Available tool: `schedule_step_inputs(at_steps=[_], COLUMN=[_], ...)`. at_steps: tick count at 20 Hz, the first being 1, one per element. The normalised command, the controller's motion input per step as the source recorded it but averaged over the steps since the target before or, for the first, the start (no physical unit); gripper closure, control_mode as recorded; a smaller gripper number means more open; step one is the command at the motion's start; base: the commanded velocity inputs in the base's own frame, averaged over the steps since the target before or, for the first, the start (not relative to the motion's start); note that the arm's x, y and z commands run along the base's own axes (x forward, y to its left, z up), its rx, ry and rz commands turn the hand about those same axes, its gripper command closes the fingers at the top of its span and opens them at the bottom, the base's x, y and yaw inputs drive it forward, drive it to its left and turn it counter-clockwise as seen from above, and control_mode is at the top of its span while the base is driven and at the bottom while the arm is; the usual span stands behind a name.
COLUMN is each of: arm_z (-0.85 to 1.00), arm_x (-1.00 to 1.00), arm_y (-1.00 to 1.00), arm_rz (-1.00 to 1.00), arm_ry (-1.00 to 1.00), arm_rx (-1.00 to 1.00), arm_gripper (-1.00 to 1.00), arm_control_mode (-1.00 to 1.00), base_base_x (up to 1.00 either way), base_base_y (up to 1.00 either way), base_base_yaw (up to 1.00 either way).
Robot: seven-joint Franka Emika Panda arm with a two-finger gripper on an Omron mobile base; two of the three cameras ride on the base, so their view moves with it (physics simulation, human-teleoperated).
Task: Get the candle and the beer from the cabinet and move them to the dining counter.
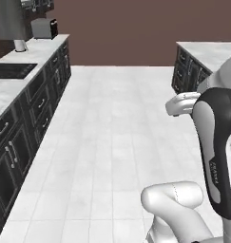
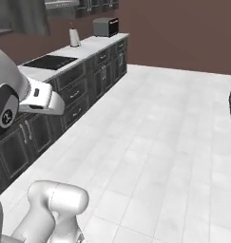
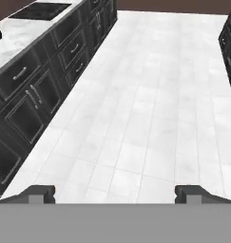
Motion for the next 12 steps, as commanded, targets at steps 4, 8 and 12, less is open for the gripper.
schedule_step_inputs(at_steps=[4,8,12], arm_z=[0.00,0.00,0.00], arm_x=[0.00,0.00,0.00], arm_y=[0.00,0.00,0.00], arm_rz=[0.00,0.00,0.00], arm_ry=[0.00,0.00,0.00], arm_rx=[0.00,0.00,0.00], arm_gripper=[-1.00,-1.00,-1.00], arm_control_mode=[1.00,1.00,1.00], base_base_x=[0.50,0.48,0.55], base_base_y=[-0.18,-0.16,-0.20], base_base_yaw=[0.91,0.92,0.90])
